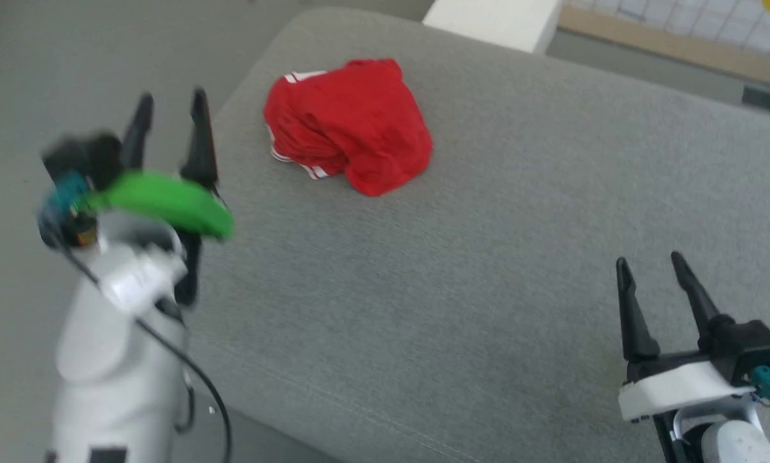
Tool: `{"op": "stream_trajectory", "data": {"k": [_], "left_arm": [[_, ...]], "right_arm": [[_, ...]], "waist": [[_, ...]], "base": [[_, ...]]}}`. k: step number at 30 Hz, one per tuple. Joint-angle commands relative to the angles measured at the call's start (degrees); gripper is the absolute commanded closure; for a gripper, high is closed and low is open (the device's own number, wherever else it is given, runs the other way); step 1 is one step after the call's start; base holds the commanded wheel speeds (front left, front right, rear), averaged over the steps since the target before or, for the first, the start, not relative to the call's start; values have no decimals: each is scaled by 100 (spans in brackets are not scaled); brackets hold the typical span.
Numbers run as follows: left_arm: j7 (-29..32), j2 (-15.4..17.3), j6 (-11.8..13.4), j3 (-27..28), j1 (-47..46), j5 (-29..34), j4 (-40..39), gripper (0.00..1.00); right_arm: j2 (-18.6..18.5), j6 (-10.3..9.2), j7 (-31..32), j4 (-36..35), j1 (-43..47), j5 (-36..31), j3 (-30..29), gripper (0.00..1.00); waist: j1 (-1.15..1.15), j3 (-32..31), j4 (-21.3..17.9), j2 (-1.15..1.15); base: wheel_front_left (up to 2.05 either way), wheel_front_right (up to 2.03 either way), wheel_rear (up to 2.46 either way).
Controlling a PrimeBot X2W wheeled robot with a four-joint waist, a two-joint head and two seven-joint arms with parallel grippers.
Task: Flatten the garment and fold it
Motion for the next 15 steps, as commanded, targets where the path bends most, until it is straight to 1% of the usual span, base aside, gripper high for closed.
{"op": "stream_trajectory", "data": {"k": [1, 4, 8, 11, 15], "left_arm": [[185, 90, -64, 39, -315, -117, 169, 0], [723, 249, -106, 188, -944, -377, 563, 0], [1468, 503, -131, 222, -1632, -528, 987, 0], [2031, 654, -107, 203, -2044, -588, 1192, 0], [3000, 786, -7, 125, -2466, -676, 1438, 0]], "right_arm": [[1, -9, 18, -76, -123, -54, -25, 0], [1, -9, 55, -210, -246, -115, -56, 0], [1, -9, 71, -339, -385, -153, -124, 0], [1, -9, 61, -438, -454, -155, -238, 0], [1, -9, 46, -543, -472, -179, -396, 0]], "waist": [[-1, 564, -474, 0], [-1, 957, -783, 0], [-1, 1407, -1134, 0], [-1, 1728, -1323, 0], [-1, 2083, -1455, 0]], "base": [[0, 0, 0], [0, 0, 0], [0, 0, 0], [0, 0, 0], [0, 0, 0]]}}
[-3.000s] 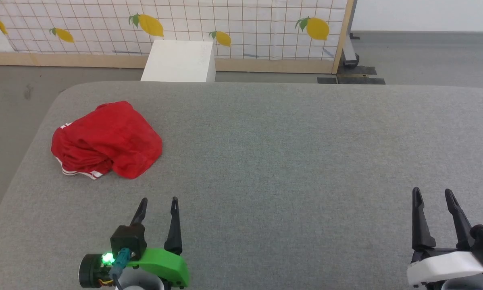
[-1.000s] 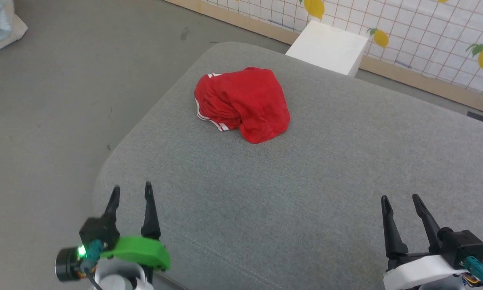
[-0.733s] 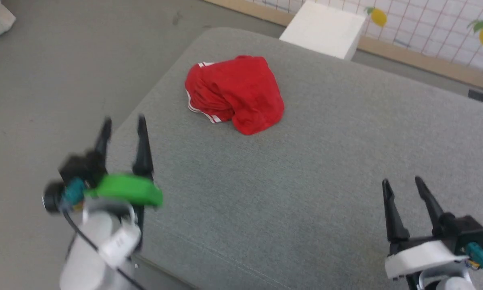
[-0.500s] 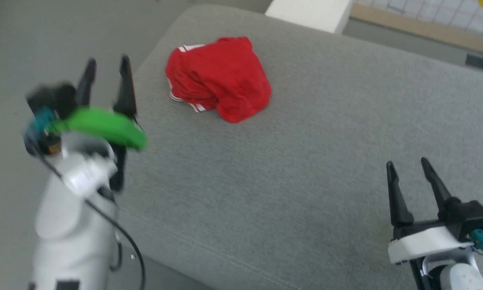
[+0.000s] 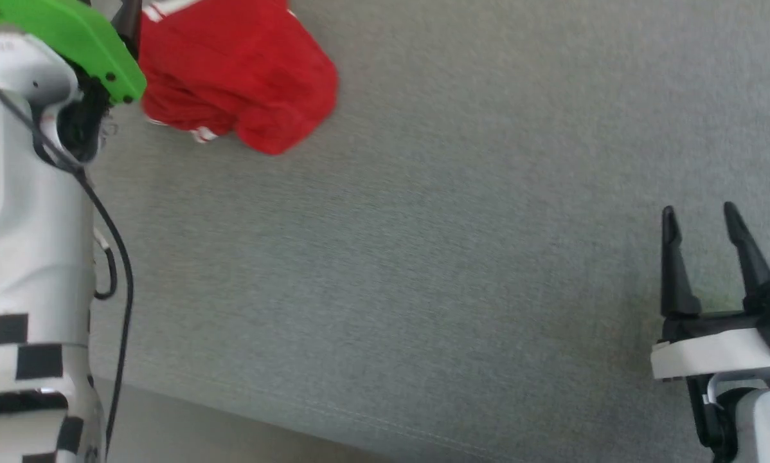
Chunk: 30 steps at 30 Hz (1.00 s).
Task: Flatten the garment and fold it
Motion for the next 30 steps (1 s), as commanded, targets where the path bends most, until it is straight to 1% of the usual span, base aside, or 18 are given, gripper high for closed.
{"op": "stream_trajectory", "data": {"k": [1, 5, 11, 13, 16, 17, 18, 19, 22, 25, 28, 29, 30], "left_arm": [[309, 83, 37, -84, -162, -14, 54, 0], [1342, 188, 226, -244, -333, 3, 179, 0], [2633, 323, 543, -521, -273, 134, 122, 0], [3010, 342, 618, -597, -173, 144, 66, 0], [3379, 272, 727, -585, -5, 21, -73, 0], [3400, 254, 762, -574, 54, -2, -172, 35], [3376, 246, 758, -568, 97, -20, -258, 76], [3316, 243, 750, -554, 151, -38, -359, 100], [2961, 231, 620, -474, 253, -128, -619, 100], [2404, 296, 543, -379, 282, -99, -790, 100], [1579, 361, 560, -213, 204, -5, -927, 100], [1411, 370, 580, -162, 173, 4, -939, 100], [1272, 422, 547, -191, 145, 77, -952, 100]], "right_arm": [[1, -9, -17, -62, -90, -36, -31, 0], [1, -9, -42, -131, -78, -27, -134, 0], [1, -9, -71, -176, -87, -10, -176, 0], [1, -9, -75, -179, -95, -1, -172, 0], [1, -9, -77, -173, -111, 0, -162, 0], [1, -9, -75, -165, -117, -3, -161, 0], [1, -9, -74, -160, -123, -6, -158, 0], [1, -9, -74, -155, -130, -10, -155, 0], [1, -9, -80, -124, -138, -19, -136, 0], [0, -9, -93, -53, -134, -17, -111, 0], [0, -9, -129, 104, -110, 57, -51, 0], [0, -9, -140, 147, -104, 80, -28, 0], [0, -9, -152, 206, -93, 110, -8, 0]], "waist": [[-1, 771, -577, 0], [-1, 981, -611, 0], [-1, 1121, -603, 0], [-1, 1140, -592, 0], [-1, 1142, -562, 0], [-1, 1130, -548, 0], [-1, 1120, -539, 0], [-1, 1102, -525, 0], [-1, 1012, -492, 0], [-1, 835, -454, 0], [-1, 509, -435, 0], [-1, 426, -442, 0], [-1, 315, -444, 0]], "base": [[0, 0, 0], [0, 0, 0], [0, 0, 0], [0, 0, 0], [0, 0, 0], [0, 0, 0], [0, 0, 0], [0, 0, 0], [0, 0, 0], [0, 0, 0], [0, 0, 0], [0, 0, 0], [0, 0, 0]]}}
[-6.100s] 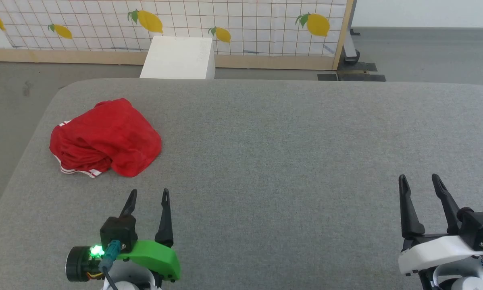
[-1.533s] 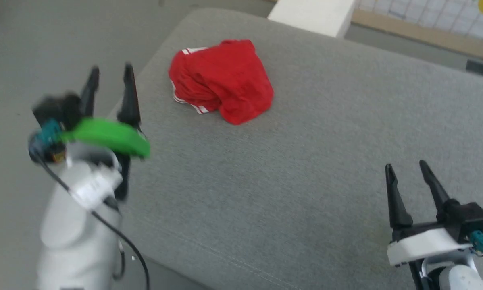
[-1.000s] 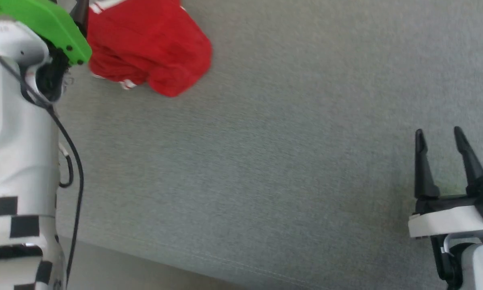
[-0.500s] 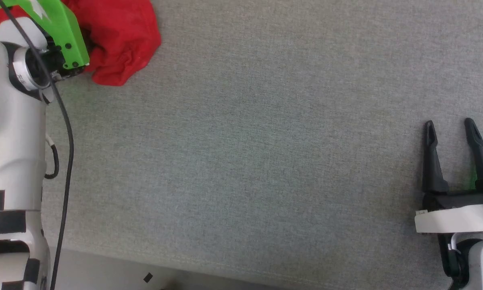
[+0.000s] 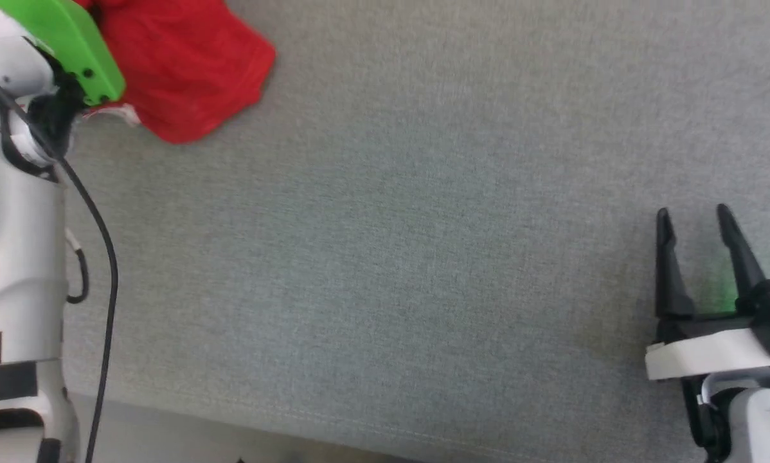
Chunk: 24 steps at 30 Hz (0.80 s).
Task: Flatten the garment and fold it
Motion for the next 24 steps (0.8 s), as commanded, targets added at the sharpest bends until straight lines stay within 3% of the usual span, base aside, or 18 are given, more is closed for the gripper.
{"op": "stream_trajectory", "data": {"k": [1, 7, 14, 18, 24], "left_arm": [[-247, 72, 4, 44, -116, 78, -77, 100], [-1165, 249, -173, 3, -647, 319, -191, 100], [-1327, 179, -457, -224, -1023, 318, -65, 100], [-1343, 17, -642, -458, -1185, 290, -34, 100], [-1437, -535, -847, -754, -1213, -76, -147, 100]], "right_arm": [[-2, -10, -50, 63, -31, 67, 24, 0], [-2, -10, -148, 514, 105, 338, 150, 0], [-2, -10, -188, 795, 203, 529, 215, 0], [-2, -10, -196, 892, 242, 580, 191, 0], [-2, -10, -199, 935, 269, 637, 176, 0]], "waist": [[-1, -390, 11, 0], [-1, -1262, -116, 0], [-1, -1838, -299, 0], [-1, -2054, -437, 0], [-1, -2273, -819, 0]], "base": [[0, 0, 0], [0, 0, 0], [0, 0, 0], [0, 0, 0], [0, 0, 0]]}}
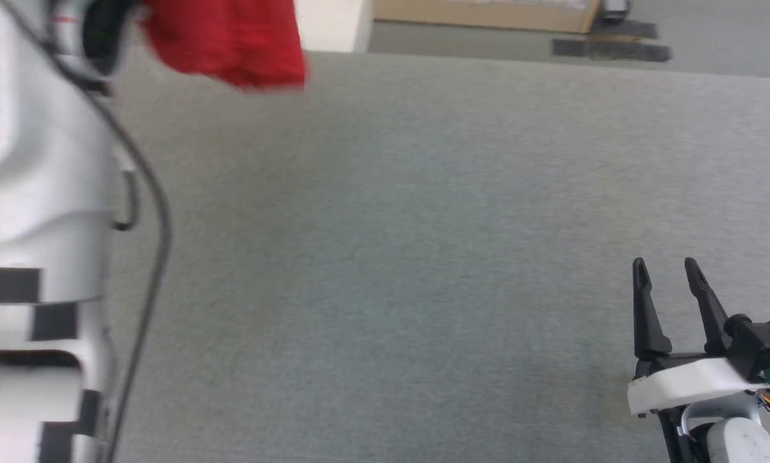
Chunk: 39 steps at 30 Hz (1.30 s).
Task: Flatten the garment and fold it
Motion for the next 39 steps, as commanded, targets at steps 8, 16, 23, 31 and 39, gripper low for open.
{"op": "stream_trajectory", "data": {"k": [8, 16, 23, 31, 39], "left_arm": [[-108, -635, -142, -565, 383, -382, 49, 100], [-221, -923, -168, -1095, 1186, -510, 565, 100], [-240, -1055, -175, -1669, 1962, -405, 1493, 100], [323, -1166, -184, -2247, 2529, -552, 2388, 100], [516, -1205, -178, -2140, 2347, -1097, 2246, 0]], "right_arm": [[-2, -10, -32, 5, 155, 69, -13, 0], [-2, -10, -32, -33, 204, 77, -96, 0], [-2, -10, -32, -55, 168, 120, -91, 0], [-2, -10, -32, -81, 167, 134, -90, 0], [-2, -10, -32, -19, 239, 151, -55, 0]], "waist": [[0, -301, -934, 0], [0, -157, -1394, 0], [0, 35, -1557, 0], [0, 118, -1492, 0], [0, -119, -1160, 0]], "base": [[0, 0, 0], [0, 0, 0], [0, 0, 0], [0, 0, 0], [0, 0, 0]]}}
